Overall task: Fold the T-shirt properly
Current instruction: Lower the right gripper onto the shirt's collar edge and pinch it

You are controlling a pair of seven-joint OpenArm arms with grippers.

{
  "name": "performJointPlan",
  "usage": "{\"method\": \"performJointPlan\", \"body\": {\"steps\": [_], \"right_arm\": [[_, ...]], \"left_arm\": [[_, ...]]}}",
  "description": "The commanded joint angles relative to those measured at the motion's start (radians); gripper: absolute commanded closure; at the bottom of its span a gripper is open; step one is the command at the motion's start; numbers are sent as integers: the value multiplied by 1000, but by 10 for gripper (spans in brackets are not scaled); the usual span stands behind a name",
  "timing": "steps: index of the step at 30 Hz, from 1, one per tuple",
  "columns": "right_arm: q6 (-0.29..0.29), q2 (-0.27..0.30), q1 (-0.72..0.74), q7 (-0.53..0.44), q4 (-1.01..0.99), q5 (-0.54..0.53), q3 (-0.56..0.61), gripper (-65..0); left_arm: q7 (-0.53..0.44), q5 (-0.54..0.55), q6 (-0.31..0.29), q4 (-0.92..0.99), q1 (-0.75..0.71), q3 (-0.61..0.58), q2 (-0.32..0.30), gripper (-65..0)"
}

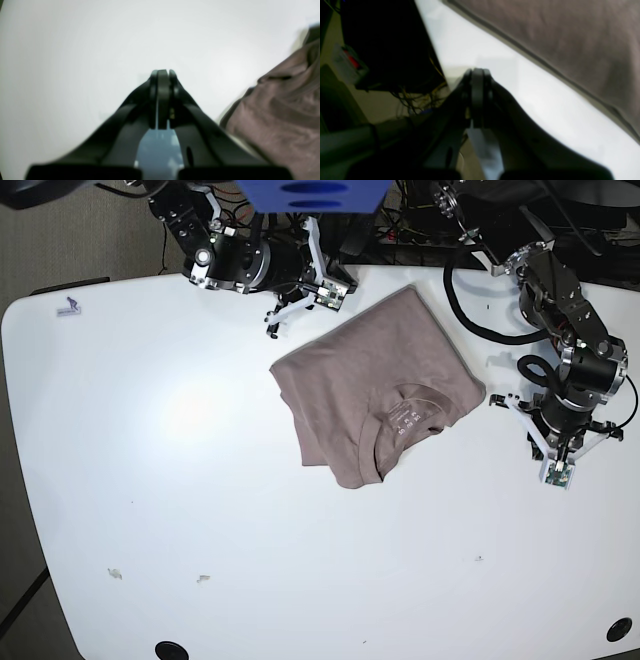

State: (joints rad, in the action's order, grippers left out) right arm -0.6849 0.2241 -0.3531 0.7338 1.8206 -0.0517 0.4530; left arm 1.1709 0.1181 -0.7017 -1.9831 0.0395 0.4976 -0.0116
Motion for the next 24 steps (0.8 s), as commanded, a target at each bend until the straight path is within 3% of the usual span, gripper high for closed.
{"method": "performJointPlan", "body": {"steps": [1, 5, 14, 20, 24], "right_arm": [[-13, 2, 45, 40, -57, 17, 36, 0], [-13, -7, 107, 34, -114, 17, 79, 0], [-13, -140, 219, 34, -209, 17, 102, 0], [-13, -147, 254, 34, -255, 17, 102, 0], [-13, -147, 320, 34, -282, 17, 102, 0]], "left_arm": [[-18, 5, 4, -15, -17, 43, -9, 0], [-18, 5, 4, -15, -57, 74, -9, 0], [-19, 5, 4, -15, -158, 83, -23, 0], [-44, 5, 4, -15, -207, 83, -20, 0], [-121, 5, 4, -15, -255, 83, -15, 0]]}}
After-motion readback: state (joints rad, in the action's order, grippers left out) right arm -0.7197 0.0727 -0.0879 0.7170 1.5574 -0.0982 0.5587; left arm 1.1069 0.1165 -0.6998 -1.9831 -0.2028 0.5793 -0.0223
